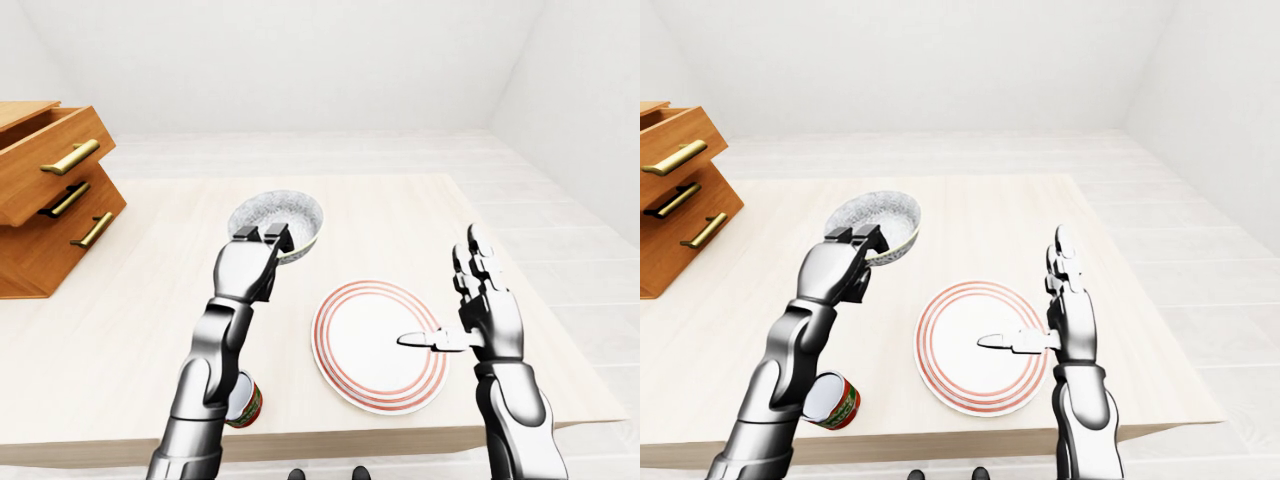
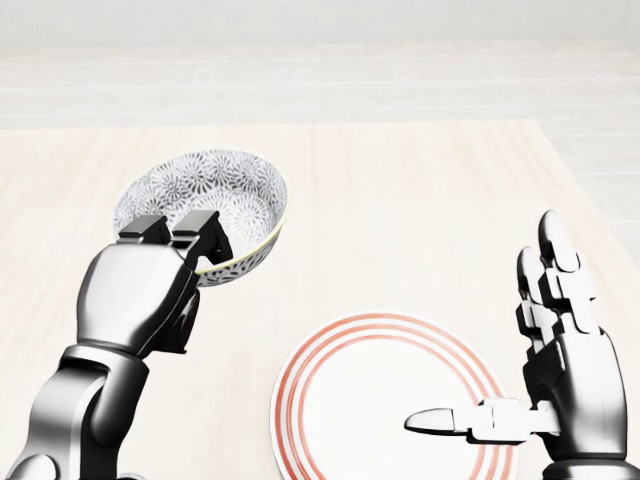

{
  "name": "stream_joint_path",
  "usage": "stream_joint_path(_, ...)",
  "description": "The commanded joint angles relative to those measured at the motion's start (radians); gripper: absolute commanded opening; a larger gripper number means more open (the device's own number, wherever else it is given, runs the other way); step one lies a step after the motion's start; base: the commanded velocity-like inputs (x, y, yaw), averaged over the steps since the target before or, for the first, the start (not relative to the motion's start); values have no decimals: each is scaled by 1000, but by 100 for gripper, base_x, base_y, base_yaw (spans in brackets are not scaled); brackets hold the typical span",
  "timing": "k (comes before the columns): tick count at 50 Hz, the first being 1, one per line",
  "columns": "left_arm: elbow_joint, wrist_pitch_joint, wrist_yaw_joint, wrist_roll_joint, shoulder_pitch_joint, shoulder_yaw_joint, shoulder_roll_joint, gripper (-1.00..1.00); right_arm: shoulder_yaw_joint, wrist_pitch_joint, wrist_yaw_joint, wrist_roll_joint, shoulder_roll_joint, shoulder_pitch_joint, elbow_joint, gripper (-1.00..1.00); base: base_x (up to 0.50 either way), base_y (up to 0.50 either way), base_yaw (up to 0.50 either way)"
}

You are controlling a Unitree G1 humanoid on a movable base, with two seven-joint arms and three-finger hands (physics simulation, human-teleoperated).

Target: Put the bowl on the plate.

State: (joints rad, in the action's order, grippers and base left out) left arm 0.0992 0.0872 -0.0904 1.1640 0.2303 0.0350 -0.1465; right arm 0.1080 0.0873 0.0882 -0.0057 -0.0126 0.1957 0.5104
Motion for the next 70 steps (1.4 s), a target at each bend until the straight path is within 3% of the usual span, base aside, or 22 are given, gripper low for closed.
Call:
stream_joint_path(1,83,0,19,64,-30,21,32,-100,48,0,26,3,4,47,63,100,0,0,0)
stream_joint_path(12,170,0,-14,88,-110,95,87,-100,108,0,69,7,37,112,91,100,0,0,0)
stream_joint_path(27,253,0,-45,102,-161,167,128,-100,161,0,111,7,74,158,84,100,0,0,0)
stream_joint_path(38,320,0,-75,119,-202,251,147,-100,190,0,136,1,94,173,84,100,0,0,0)
stream_joint_path(53,334,0,-46,142,-256,323,156,-100,219,0,164,-4,117,198,67,100,0,0,0)
stream_joint_path(70,285,0,6,157,-277,359,154,-100,238,0,180,-11,129,197,72,100,0,0,0)
